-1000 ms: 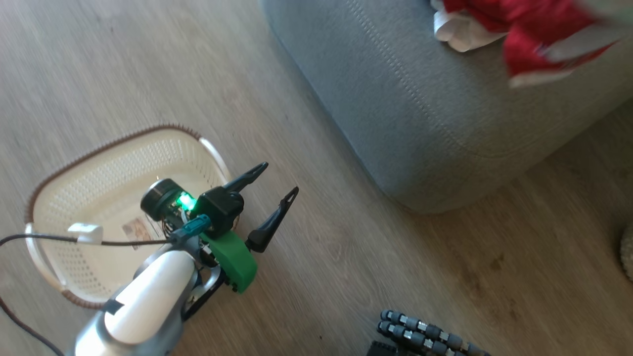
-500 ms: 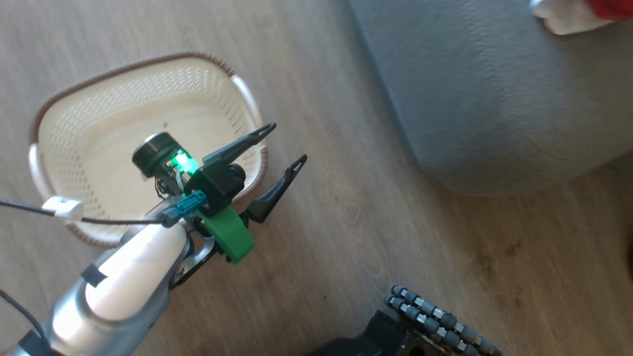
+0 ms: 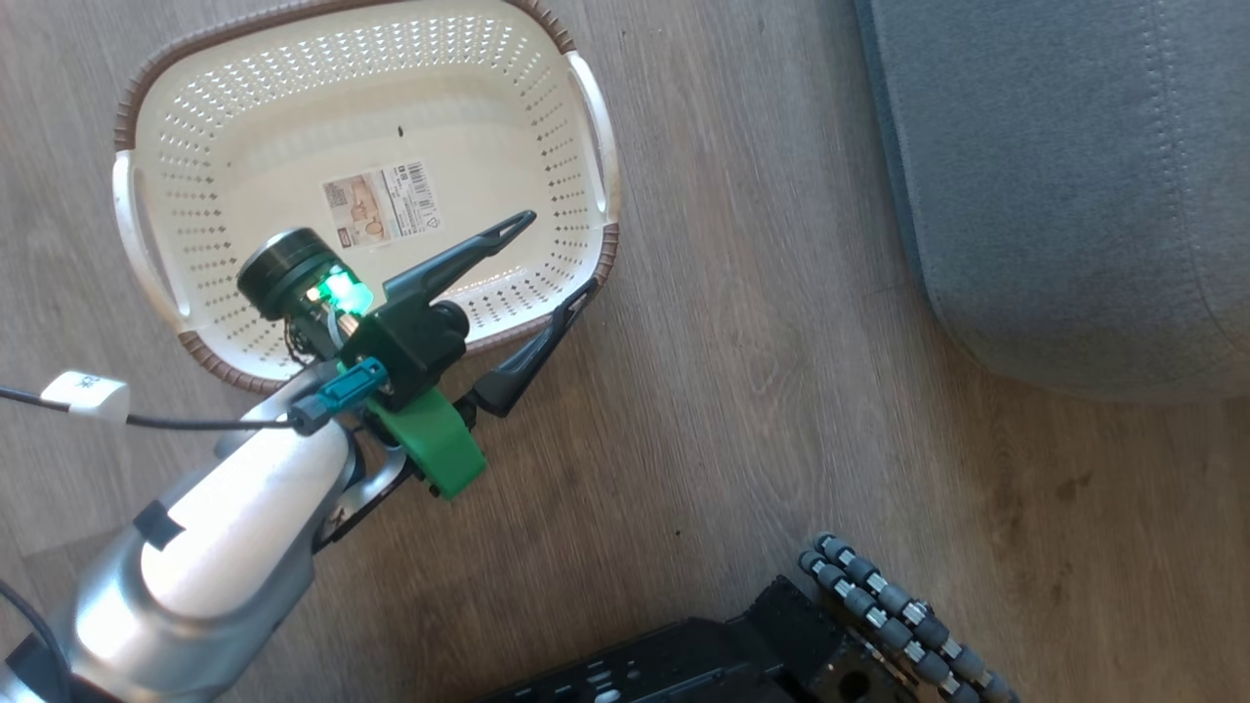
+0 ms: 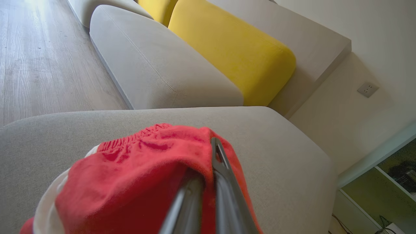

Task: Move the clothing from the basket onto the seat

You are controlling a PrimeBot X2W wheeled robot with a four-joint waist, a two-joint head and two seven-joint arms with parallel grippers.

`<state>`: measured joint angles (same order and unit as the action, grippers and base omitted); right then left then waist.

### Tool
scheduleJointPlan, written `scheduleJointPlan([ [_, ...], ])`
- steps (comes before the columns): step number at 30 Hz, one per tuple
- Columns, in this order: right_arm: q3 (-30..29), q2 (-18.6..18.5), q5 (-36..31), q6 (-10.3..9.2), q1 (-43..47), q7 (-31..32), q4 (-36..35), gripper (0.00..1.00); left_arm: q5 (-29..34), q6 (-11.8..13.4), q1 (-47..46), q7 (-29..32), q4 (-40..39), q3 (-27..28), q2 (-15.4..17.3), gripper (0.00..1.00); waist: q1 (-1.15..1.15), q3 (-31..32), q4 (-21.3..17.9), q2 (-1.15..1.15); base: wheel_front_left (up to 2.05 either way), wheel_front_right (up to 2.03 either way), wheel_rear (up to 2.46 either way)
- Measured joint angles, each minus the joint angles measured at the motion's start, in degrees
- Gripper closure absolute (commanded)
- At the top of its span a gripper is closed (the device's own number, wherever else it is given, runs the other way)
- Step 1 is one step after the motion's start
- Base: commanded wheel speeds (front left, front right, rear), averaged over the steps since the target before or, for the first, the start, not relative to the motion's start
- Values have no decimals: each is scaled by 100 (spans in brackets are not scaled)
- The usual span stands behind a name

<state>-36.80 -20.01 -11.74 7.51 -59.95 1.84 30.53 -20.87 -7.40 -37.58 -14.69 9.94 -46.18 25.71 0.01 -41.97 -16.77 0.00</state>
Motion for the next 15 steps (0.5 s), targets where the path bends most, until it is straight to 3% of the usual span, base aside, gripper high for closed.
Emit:
scheduleJointPlan([
  [1,55,27,51,1,46,-99,165,98,0,0,-1,0,0,0,-11,0,0,-2,15,0,0,0,0],
  [2,55,27,51,1,46,-99,165,64,0,0,-1,0,0,0,-11,0,0,-2,15,0,0,0,0],
  [3,118,41,102,1,101,-218,323,18,0,0,-1,0,1,-1,-26,0,0,11,19,0,0,0,0],
  [4,203,32,164,0,155,-342,470,0,0,0,-3,0,1,-2,-37,0,-1,33,21,0,0,0,0],
  [11,1384,-331,895,0,463,-1322,1479,0,0,0,0,0,1,18,-250,0,-1,349,33,0,0,0,0],
  [15,2080,-420,1335,0,714,-1579,1519,0,-36,0,29,-1,38,129,-420,0,-1,635,66,0,0,0,0],
])
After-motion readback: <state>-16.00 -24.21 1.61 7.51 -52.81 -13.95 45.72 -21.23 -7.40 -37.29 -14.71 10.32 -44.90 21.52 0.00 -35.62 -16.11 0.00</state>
